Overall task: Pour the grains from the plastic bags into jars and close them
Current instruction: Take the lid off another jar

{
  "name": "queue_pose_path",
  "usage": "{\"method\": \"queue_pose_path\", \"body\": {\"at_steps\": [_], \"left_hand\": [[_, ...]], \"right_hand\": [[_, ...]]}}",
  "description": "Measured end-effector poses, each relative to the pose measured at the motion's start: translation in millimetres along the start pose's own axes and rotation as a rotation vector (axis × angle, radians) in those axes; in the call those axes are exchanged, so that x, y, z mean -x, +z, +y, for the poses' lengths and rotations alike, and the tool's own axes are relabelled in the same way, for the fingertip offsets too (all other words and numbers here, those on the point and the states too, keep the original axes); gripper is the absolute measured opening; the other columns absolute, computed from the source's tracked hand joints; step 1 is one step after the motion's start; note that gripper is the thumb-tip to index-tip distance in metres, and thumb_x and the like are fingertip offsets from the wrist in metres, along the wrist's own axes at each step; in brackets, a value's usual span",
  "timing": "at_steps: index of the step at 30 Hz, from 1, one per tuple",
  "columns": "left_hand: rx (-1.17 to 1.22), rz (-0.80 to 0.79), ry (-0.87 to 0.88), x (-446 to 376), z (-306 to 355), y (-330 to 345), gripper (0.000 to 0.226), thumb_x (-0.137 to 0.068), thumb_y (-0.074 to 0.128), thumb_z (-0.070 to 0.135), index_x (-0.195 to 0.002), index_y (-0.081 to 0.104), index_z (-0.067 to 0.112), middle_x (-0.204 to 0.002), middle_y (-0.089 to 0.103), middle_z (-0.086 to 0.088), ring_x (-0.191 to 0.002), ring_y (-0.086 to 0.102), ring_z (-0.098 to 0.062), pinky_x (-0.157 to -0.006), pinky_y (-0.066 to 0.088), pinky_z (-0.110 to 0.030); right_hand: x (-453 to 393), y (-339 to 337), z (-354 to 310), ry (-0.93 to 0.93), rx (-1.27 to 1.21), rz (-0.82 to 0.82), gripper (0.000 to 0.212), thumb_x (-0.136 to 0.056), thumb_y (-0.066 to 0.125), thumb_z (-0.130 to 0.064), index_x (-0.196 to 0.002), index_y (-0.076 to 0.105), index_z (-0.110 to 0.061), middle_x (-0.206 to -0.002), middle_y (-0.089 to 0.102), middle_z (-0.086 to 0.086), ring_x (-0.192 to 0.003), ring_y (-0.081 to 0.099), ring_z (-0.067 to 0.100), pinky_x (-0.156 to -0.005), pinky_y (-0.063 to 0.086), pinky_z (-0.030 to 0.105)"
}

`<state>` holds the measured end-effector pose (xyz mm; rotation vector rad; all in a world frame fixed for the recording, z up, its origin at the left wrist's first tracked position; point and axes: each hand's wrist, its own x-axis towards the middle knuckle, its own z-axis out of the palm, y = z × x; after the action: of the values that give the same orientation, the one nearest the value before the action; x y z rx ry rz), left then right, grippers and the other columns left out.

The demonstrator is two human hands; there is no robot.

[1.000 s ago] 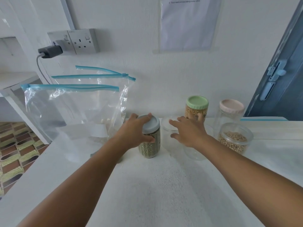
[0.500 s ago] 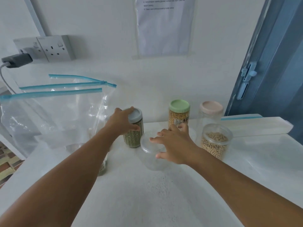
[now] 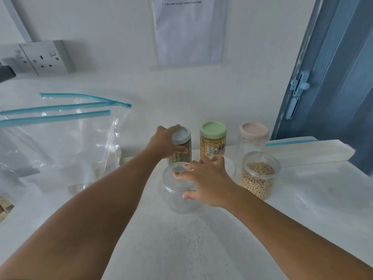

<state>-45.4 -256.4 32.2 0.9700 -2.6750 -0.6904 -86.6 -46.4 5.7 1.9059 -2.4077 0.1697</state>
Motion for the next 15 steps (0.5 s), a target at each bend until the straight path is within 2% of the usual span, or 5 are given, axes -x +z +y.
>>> {"method": "queue_pose_path", "body": {"at_steps": [10, 13, 15], "left_hand": [[0.007, -0.021, 0.066, -10.1, 7.5, 6.8, 0.105, -0.07, 0.094, 0.045, -0.158, 0.036, 0.041, -0.139, 0.039, -0.008, -0.109, 0.049, -0.026, -0.096, 0.054, -0.042], [-0.003, -0.055, 0.078, -8.4, 8.6, 6.6, 0.108, -0.073, 0.091, 0.048, -0.161, 0.03, 0.039, -0.146, 0.035, -0.01, -0.12, 0.05, -0.03, -0.101, 0.05, -0.039], [-0.001, -0.104, 0.074, -2.5, 9.8, 5.2, 0.111, -0.078, 0.087, 0.052, -0.164, 0.019, 0.039, -0.156, 0.025, -0.013, -0.134, 0.044, -0.036, -0.109, 0.047, -0.045]], "right_hand": [[-6.4, 0.0, -0.5, 0.003, -0.009, -0.008, 0.062, -0.096, 0.055, -0.064, -0.154, 0.036, -0.05, -0.163, 0.036, -0.008, -0.143, 0.032, 0.023, -0.112, 0.017, 0.054], [-6.9, 0.3, -0.3, 0.004, -0.013, -0.011, 0.063, -0.097, 0.055, -0.064, -0.154, 0.035, -0.05, -0.163, 0.035, -0.008, -0.143, 0.031, 0.023, -0.112, 0.016, 0.054], [-6.8, 0.7, -0.3, -0.001, -0.012, -0.008, 0.064, -0.096, 0.056, -0.064, -0.155, 0.035, -0.049, -0.163, 0.036, -0.008, -0.142, 0.032, 0.023, -0.111, 0.016, 0.053]]}}
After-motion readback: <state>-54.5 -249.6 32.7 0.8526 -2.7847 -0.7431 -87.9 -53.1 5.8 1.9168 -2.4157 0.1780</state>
